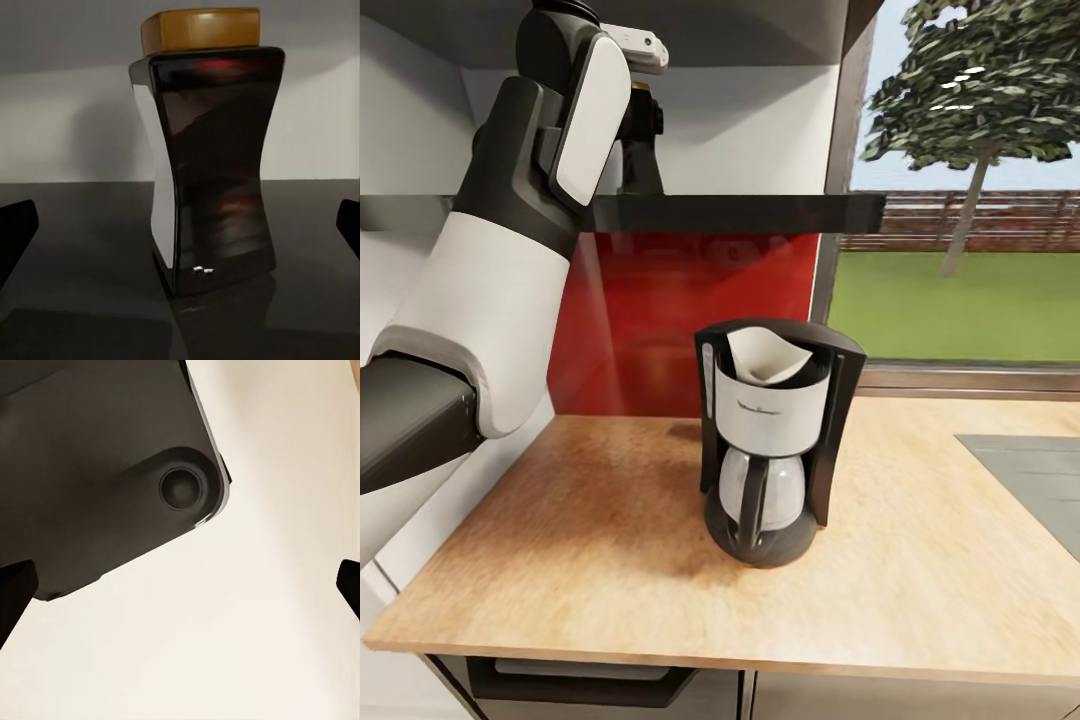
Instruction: Set up a coffee station on the kitchen countertop: keep the coffee maker on the countertop, move the bottle of coffee from the kitchen shelf to the counter next to the coffee maker, place a paper coffee filter on top of the coffee maker, put the saucer next to the coffee maker with the coffee cup on the saucer, and place the electric kettle next to the coffee maker.
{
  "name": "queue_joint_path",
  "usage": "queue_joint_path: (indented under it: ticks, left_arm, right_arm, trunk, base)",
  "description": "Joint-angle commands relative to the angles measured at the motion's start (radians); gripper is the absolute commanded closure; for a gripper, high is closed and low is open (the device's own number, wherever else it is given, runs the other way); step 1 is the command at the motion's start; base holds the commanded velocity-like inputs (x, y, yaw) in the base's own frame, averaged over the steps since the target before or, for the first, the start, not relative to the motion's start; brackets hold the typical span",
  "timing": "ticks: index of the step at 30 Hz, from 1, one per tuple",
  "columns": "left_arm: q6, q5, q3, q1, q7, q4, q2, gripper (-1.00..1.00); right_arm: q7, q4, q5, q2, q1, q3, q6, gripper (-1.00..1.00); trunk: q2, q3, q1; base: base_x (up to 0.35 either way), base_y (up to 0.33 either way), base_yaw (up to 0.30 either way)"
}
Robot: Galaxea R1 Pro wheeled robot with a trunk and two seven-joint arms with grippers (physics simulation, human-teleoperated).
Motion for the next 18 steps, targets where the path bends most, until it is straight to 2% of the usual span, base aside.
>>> queue_joint_path:
  ticks: [1,18]
  left_arm:
    - [0.002,0.010,-0.001,-0.001,0.010,0.000,0.000,-1.00]
    - [0.002,0.010,-0.001,-0.001,0.010,0.000,0.000,-1.00]
  right_arm:
    - [0.000,0.003,-0.004,0.000,-0.001,0.004,-0.005,-1.00]
    - [0.000,0.003,-0.004,0.000,-0.001,0.004,-0.005,-1.00]
  trunk:
    - [-0.001,-0.001,0.000]
    - [-0.001,-0.001,0.000]
  base:
    - [0.147,0.002,0.000]
    - [0.084,-0.024,0.000]
